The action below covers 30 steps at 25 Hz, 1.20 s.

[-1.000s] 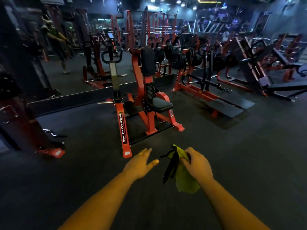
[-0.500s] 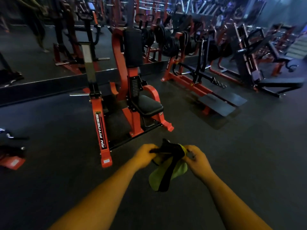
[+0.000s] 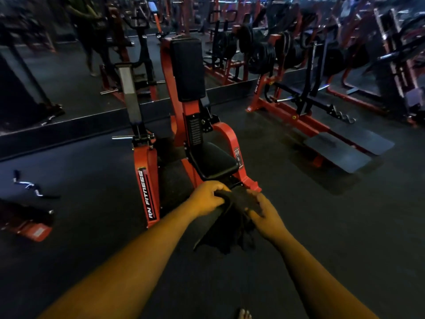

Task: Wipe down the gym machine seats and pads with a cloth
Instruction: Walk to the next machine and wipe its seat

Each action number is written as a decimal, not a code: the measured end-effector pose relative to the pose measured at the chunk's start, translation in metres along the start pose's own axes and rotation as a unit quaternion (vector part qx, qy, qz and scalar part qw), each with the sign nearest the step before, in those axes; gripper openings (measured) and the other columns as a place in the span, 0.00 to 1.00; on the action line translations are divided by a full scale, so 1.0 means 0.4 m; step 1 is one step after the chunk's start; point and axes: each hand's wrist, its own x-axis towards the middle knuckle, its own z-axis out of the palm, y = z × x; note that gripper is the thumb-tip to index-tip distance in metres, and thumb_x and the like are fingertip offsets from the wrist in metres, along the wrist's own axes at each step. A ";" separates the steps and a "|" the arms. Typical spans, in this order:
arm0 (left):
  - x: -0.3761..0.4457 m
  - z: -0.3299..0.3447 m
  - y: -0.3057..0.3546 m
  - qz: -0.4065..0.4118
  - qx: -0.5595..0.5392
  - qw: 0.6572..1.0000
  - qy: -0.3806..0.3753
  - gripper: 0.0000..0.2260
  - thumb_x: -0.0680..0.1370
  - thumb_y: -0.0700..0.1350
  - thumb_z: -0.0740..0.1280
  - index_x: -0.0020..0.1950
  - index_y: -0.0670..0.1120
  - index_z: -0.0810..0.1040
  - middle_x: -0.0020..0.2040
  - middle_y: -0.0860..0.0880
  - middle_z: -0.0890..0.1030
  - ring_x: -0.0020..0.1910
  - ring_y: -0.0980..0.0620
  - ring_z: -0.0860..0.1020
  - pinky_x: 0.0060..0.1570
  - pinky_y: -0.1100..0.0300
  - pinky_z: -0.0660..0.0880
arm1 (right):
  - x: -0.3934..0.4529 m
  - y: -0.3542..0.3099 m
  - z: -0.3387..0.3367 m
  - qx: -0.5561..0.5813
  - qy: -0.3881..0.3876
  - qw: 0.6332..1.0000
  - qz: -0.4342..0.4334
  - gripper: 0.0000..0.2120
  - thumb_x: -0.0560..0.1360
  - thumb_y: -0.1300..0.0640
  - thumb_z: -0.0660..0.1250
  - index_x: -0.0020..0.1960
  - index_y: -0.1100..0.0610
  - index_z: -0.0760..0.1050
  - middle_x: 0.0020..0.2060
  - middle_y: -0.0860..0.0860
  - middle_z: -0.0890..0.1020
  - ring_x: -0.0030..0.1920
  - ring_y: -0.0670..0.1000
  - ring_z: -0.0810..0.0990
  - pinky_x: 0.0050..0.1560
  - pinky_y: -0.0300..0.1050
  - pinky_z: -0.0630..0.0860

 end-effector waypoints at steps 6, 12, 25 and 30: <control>0.236 -0.045 0.032 -0.038 0.038 0.997 0.051 0.12 0.71 0.34 0.70 0.44 0.52 0.83 0.44 0.54 0.84 0.46 0.54 0.82 0.50 0.57 0.78 | 0.290 0.020 -0.029 0.044 -0.078 0.994 -0.068 0.33 0.71 0.37 0.72 0.72 0.46 0.68 0.66 0.47 0.74 0.67 0.47 0.74 0.69 0.54 0.73; 0.429 -0.119 -0.015 -0.057 0.002 0.992 0.114 0.12 0.70 0.38 0.73 0.36 0.55 0.76 0.36 0.55 0.80 0.37 0.59 0.78 0.40 0.59 0.75 | 0.463 0.002 0.048 0.012 -0.023 0.998 -0.053 0.38 0.66 0.31 0.74 0.67 0.49 0.67 0.60 0.46 0.73 0.62 0.47 0.72 0.59 0.47 0.75; 0.629 -0.269 -0.231 -0.117 -0.155 0.959 0.208 0.10 0.70 0.35 0.78 0.40 0.49 0.82 0.40 0.51 0.83 0.40 0.57 0.81 0.42 0.63 0.77 | 0.716 0.108 -0.024 -0.274 -0.024 0.955 0.108 0.10 0.78 0.49 0.65 0.58 0.46 0.77 0.50 0.51 0.82 0.49 0.55 0.82 0.47 0.50 0.79; 0.607 -0.253 -0.331 -0.238 -0.191 0.894 0.327 0.12 0.71 0.46 0.78 0.41 0.39 0.80 0.35 0.42 0.80 0.34 0.52 0.76 0.37 0.55 0.74 | 0.823 0.087 -0.042 -0.126 0.040 0.988 0.083 0.06 0.79 0.52 0.63 0.44 0.49 0.74 0.41 0.54 0.81 0.40 0.55 0.81 0.43 0.56 0.80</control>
